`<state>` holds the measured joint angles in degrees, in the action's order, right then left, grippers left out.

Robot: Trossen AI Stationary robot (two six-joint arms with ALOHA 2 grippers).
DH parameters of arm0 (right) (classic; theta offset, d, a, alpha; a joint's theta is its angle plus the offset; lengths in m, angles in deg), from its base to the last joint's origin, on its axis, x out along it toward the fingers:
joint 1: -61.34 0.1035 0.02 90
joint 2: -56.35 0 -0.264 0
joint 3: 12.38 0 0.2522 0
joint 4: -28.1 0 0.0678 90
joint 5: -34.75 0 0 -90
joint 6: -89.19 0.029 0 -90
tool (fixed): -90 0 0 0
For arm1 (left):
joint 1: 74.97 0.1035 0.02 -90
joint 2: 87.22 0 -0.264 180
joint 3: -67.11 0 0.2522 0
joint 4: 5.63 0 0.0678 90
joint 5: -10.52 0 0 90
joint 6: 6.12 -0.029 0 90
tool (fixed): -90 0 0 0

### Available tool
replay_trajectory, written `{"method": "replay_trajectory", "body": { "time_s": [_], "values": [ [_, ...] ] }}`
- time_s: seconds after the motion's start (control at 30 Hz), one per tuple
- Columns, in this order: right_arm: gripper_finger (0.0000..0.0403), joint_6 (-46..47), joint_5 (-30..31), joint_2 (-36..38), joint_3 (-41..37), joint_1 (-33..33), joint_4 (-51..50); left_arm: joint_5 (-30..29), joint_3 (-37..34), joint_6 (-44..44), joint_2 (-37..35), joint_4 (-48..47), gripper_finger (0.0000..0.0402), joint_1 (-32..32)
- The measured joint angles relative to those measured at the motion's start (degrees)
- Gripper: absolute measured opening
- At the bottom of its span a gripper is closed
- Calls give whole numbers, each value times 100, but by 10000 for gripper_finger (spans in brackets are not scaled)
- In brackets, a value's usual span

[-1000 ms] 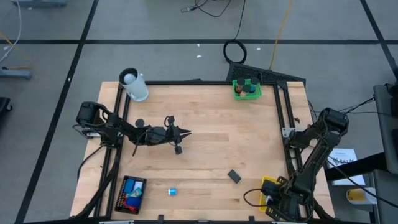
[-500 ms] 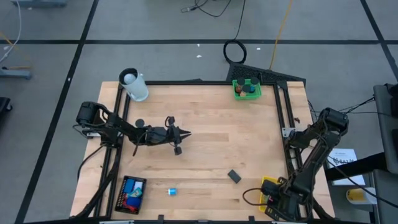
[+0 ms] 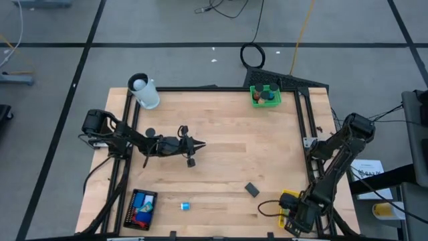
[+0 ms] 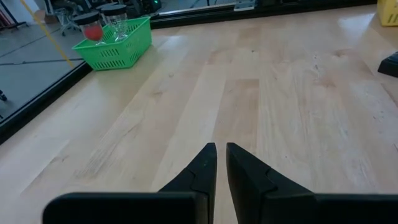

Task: Pick & Place Office items
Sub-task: Put the black digital clock into the black bin

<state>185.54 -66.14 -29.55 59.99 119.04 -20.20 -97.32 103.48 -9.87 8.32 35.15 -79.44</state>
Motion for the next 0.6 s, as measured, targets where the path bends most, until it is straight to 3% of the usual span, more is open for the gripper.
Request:
{"method": "replay_trajectory", "body": {
  "time_s": [0.13,0.27,0.47,0.53,0.6],
  "values": [
    [6,-642,625,403,0,-127,-159,2,0,-24,0,0,44,-11],
    [8,-1956,1620,648,0,-400,-374,33,2,-46,0,-18,44,-15],
    [1,-4679,3680,653,0,-1152,-166,35,9,9,0,-44,44,22],
    [1,-5461,4454,614,0,-1455,201,35,13,50,0,-42,44,22],
    [3,-6048,4851,605,-61,-1761,681,48,39,214,0,-42,44,22]
  ]
}}
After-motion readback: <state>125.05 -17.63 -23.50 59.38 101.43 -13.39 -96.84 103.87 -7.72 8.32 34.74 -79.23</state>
